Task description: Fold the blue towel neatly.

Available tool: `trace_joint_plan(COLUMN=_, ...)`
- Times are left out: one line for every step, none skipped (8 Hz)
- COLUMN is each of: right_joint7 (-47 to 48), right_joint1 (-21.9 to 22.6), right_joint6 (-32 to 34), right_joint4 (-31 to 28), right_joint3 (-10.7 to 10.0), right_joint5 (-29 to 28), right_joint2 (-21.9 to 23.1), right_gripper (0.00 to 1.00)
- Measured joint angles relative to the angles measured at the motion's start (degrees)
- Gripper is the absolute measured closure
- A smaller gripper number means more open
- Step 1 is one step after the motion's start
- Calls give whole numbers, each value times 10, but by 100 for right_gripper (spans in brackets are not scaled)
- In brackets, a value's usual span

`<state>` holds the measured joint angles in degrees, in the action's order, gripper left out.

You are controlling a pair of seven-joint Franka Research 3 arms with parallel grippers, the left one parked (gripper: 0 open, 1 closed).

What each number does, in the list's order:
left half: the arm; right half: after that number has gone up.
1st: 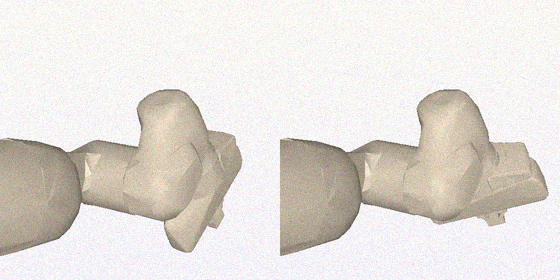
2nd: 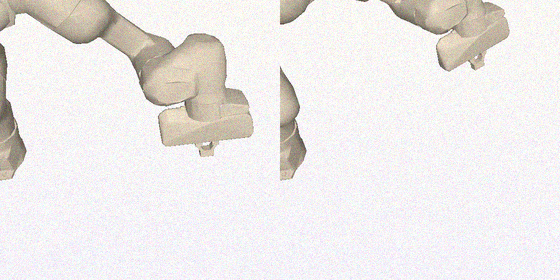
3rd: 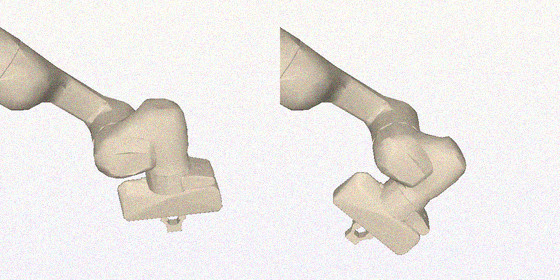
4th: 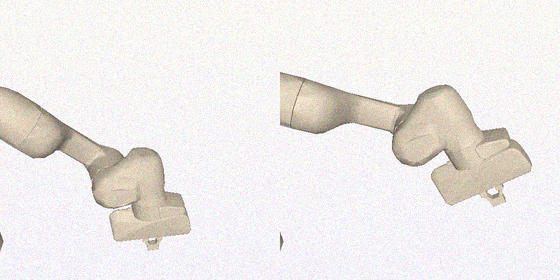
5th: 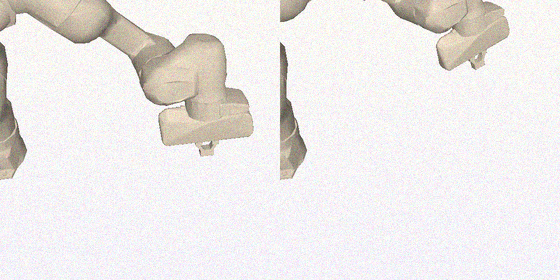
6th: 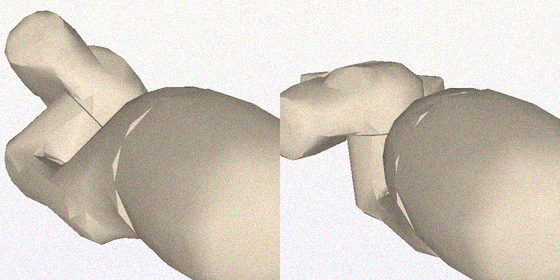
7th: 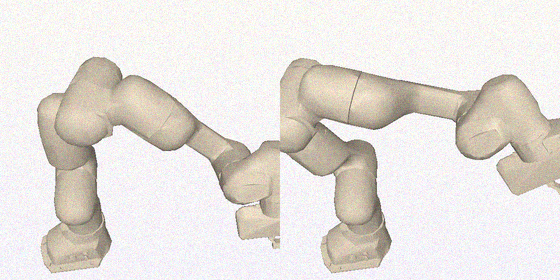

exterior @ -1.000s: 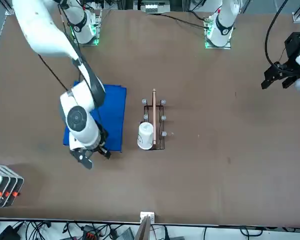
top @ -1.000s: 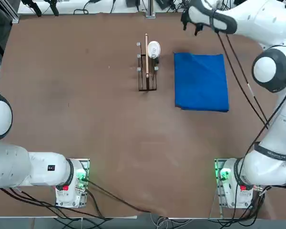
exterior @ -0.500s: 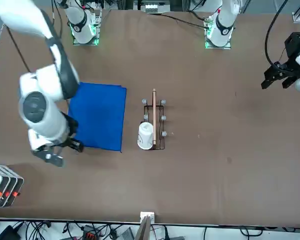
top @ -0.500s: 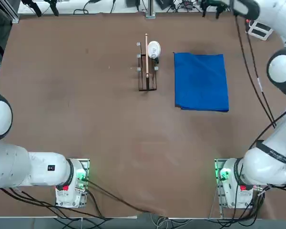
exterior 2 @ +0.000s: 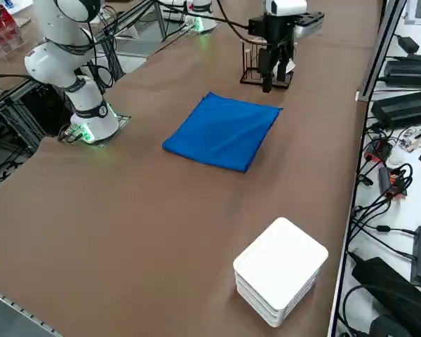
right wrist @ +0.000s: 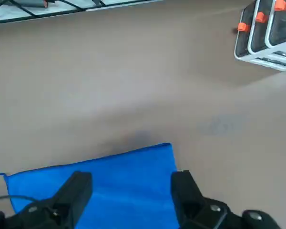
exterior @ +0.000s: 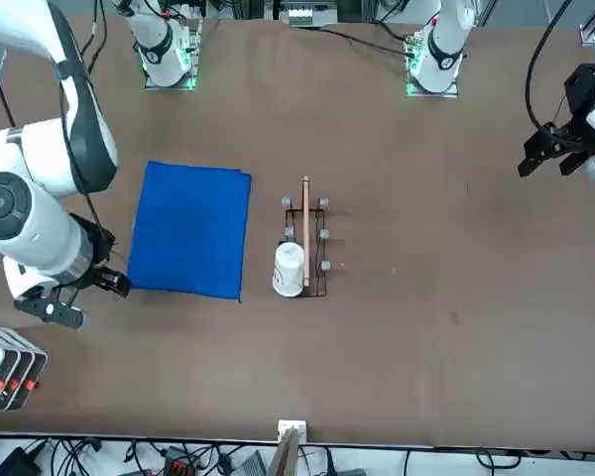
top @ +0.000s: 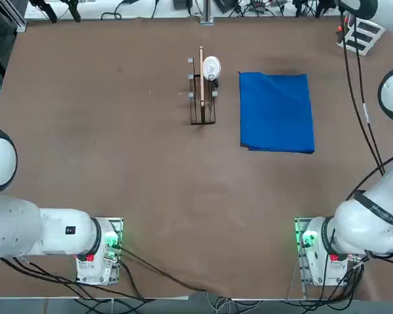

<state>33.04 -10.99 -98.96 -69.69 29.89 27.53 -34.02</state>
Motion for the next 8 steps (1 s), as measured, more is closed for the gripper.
trace_joint_plan(right_joint7=-9, right_joint1=-5, right_joint6=1, right_joint4=0, right_joint3=0, right_joint5=0, right_joint2=2, right_gripper=0)
trace_joint_plan(right_joint7=-32, right_joint1=-11, right_joint6=2, right_joint4=0, right_joint3=-2, right_joint5=-6, right_joint2=4, right_gripper=0)
trace_joint_plan(right_joint7=-57, right_joint1=-14, right_joint6=2, right_joint4=0, right_joint3=-16, right_joint5=-30, right_joint2=9, right_gripper=0)
trace_joint_plan(right_joint7=-94, right_joint1=-9, right_joint6=2, right_joint4=0, right_joint3=-53, right_joint5=-71, right_joint2=18, right_gripper=0)
trace_joint_plan(right_joint7=-136, right_joint1=6, right_joint6=2, right_joint4=-2, right_joint3=-104, right_joint5=-115, right_joint2=31, right_gripper=0)
trace_joint_plan(right_joint7=-174, right_joint1=26, right_joint6=2, right_joint4=-8, right_joint3=-157, right_joint5=-154, right_joint2=47, right_gripper=0)
trace_joint_plan(right_joint7=-202, right_joint1=46, right_joint6=4, right_joint4=-18, right_joint3=-202, right_joint5=-177, right_joint2=63, right_gripper=0)
trace_joint_plan(right_joint7=-219, right_joint1=64, right_joint6=7, right_joint4=-31, right_joint3=-238, right_joint5=-191, right_joint2=79, right_gripper=0)
